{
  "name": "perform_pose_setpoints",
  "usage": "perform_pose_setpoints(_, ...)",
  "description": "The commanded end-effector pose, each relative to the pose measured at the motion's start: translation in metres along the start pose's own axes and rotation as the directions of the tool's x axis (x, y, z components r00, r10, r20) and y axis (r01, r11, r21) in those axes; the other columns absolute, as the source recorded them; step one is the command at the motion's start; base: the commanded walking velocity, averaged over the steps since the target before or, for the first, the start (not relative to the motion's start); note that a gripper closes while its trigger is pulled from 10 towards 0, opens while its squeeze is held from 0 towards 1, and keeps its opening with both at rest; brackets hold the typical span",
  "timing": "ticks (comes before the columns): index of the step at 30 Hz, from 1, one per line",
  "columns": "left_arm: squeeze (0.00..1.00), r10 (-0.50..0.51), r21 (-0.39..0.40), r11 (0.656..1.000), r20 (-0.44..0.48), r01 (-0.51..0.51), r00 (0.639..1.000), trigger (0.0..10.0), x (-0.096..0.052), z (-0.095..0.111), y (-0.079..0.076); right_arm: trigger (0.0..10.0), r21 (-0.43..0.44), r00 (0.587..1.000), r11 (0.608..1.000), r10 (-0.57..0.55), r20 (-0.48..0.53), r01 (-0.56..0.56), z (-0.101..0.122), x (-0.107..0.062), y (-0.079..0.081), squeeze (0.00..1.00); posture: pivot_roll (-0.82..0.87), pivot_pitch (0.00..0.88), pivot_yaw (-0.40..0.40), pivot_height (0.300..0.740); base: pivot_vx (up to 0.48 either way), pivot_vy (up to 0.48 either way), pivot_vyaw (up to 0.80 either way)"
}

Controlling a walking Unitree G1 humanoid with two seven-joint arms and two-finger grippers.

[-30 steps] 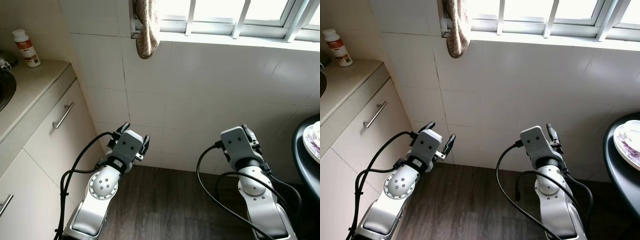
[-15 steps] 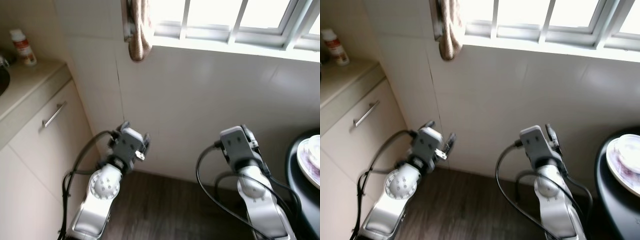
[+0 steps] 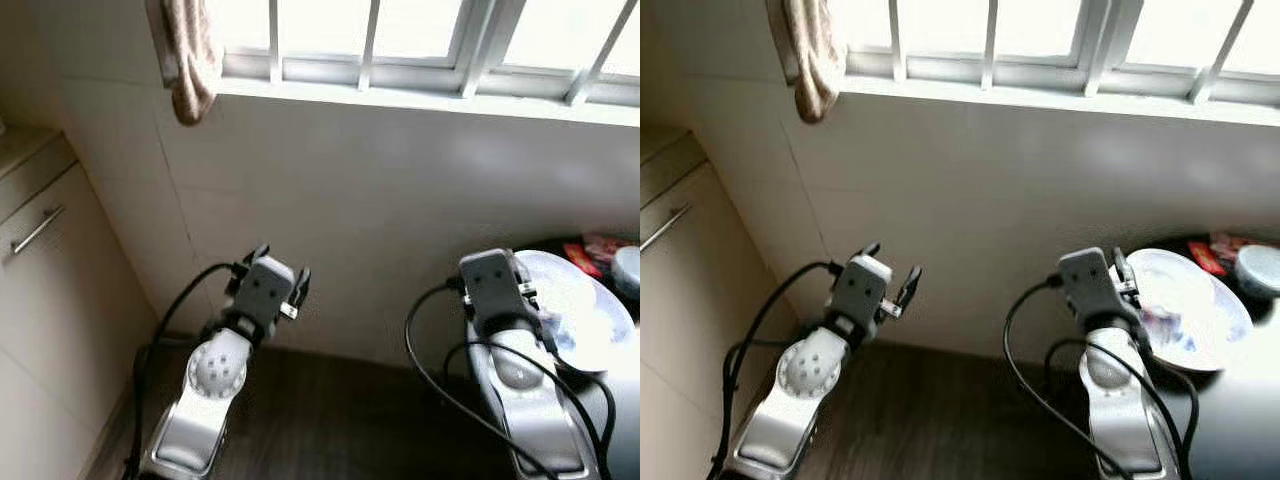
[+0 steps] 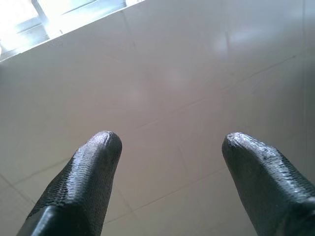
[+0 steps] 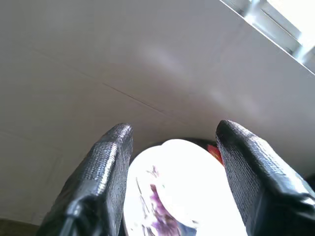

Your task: Kitchen organization

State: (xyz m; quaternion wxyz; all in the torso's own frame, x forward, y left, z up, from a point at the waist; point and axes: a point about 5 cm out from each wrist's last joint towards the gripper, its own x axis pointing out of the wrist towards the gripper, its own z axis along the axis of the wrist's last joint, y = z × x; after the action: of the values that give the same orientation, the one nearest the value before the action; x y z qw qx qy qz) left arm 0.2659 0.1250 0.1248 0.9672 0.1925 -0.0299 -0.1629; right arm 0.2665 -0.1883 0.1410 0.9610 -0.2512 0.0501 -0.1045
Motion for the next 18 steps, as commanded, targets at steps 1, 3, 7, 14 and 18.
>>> perform_pose_setpoints(1, 0.00, 0.008, 0.003, 1.000, 0.008, -0.008, 1.000, 10.0, 0.001, 0.002, 0.003, 10.0, 0.019, 1.000, 1.000, -0.009, -0.026, 0.009, -0.002, 0.000, 0.000, 0.00, 0.07, 0.000, -0.048, 0.740, 0.000, 0.000, -0.80)
perform_pose_setpoints(3, 0.00, 0.009, 0.004, 1.000, 0.001, -0.009, 1.000, 10.0, 0.001, 0.001, 0.004, 10.0, -0.008, 0.999, 0.999, -0.036, -0.037, 0.036, -0.004, 0.002, -0.003, 0.00, 0.07, 0.000, -0.048, 0.740, 0.000, 0.000, -0.80)
perform_pose_setpoints(7, 0.00, 0.011, 0.000, 1.000, 0.000, -0.011, 1.000, 10.0, 0.001, 0.000, 0.004, 10.0, 0.006, 0.998, 0.999, -0.032, -0.044, 0.033, -0.005, 0.002, -0.002, 0.00, 0.07, 0.000, -0.051, 0.740, 0.000, 0.000, -0.80)
perform_pose_setpoints(14, 0.00, 0.011, -0.001, 1.000, -0.005, -0.011, 1.000, 10.0, 0.001, -0.001, 0.003, 10.0, 0.175, 0.987, 0.985, 0.022, -0.160, 0.006, -0.015, 0.000, 0.005, 0.00, 0.06, 0.000, -0.049, 0.740, 0.000, 0.000, -0.08)
perform_pose_setpoints(18, 0.00, 0.010, -0.013, 1.000, -0.003, -0.010, 1.000, 10.0, 0.002, 0.000, 0.001, 10.0, 0.292, 0.992, 0.956, 0.047, -0.114, -0.012, -0.009, 0.013, -0.003, 0.00, 0.06, 0.000, -0.049, 0.740, 0.000, 0.000, 0.00)
